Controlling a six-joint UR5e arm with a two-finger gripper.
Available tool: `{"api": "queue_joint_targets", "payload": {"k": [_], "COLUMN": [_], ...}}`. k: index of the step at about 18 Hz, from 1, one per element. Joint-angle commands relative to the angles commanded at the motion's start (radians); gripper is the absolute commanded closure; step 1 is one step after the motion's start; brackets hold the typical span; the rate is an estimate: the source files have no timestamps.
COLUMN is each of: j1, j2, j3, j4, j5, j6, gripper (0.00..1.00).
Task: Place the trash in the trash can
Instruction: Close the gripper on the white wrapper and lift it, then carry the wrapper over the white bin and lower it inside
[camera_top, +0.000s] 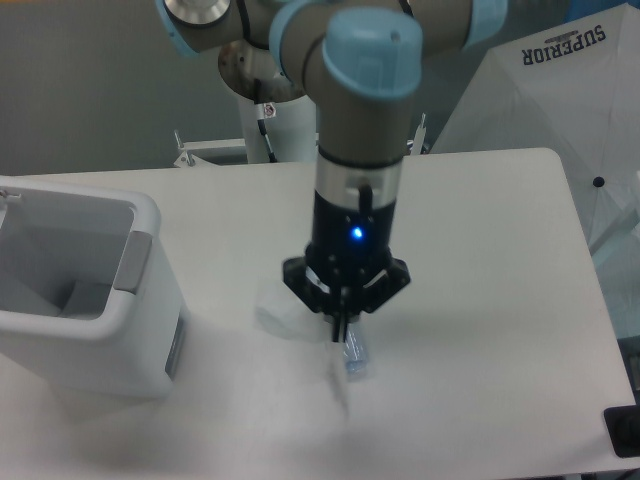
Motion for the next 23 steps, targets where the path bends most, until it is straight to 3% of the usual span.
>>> {"api": "queue_joint_targets", "payload": {"k": [11, 18, 23], "j1": [-0.025, -0.089, -0.135], "j2": [0.135, 0.250, 0.275], "j3": [-0.051, -0.158, -0.186], "j4": [-0.008, -0.005, 0.000], "j5": [-0.246, -0.256, -0.256], "j6": [0.002, 0.015, 0.015], "gripper": [1.00, 1.00, 1.00]}}
